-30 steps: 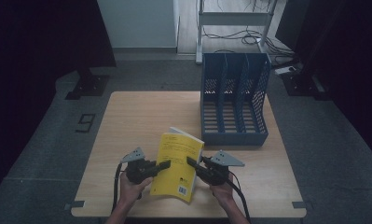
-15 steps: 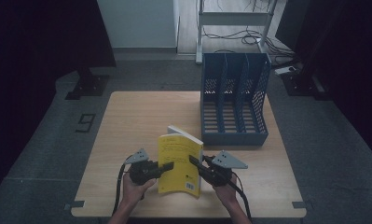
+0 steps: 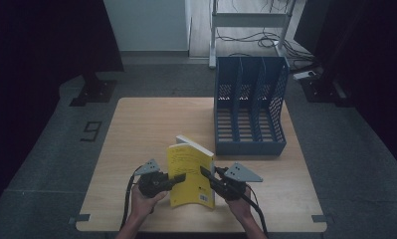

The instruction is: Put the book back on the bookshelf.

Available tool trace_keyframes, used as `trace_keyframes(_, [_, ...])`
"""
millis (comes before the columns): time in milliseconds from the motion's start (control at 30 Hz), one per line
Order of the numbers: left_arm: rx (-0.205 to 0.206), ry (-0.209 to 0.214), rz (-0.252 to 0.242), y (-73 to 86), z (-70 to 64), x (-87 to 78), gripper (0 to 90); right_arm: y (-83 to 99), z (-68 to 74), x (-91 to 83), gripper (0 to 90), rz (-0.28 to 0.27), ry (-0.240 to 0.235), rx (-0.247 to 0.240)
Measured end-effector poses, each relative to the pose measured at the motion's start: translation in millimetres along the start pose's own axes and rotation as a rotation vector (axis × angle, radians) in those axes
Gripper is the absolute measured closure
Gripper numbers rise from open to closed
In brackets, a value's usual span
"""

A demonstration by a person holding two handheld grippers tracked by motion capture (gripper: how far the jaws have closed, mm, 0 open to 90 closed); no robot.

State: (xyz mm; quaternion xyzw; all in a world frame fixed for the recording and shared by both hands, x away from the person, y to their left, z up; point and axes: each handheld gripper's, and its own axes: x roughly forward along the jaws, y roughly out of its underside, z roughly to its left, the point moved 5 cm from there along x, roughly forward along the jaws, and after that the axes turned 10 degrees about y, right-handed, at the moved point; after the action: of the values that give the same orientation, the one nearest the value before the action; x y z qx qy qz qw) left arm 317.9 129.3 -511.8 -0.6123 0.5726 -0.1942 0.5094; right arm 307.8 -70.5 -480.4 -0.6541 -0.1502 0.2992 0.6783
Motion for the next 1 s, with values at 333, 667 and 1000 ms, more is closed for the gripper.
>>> trace_keyframes(333, [0.010, -0.001, 0.001, -0.1, -0.9, -0.1, 79.6, 0.4, 0.6, 0.4, 73.3, 0.000, 0.007, -0.003])
trace_keyframes(667, [0.030, 0.028, -0.027, -4.9, -6.7, -2.0, 77.9, -11.6, 6.9, -10.5, 73.7, -0.037, 0.027, -0.112])
trace_keyframes(1000, [0.029, 0.002, 0.004, -1.8, -6.2, 0.5, 78.6, -8.5, 7.5, -10.2, 72.4, -0.016, 0.007, -0.113])
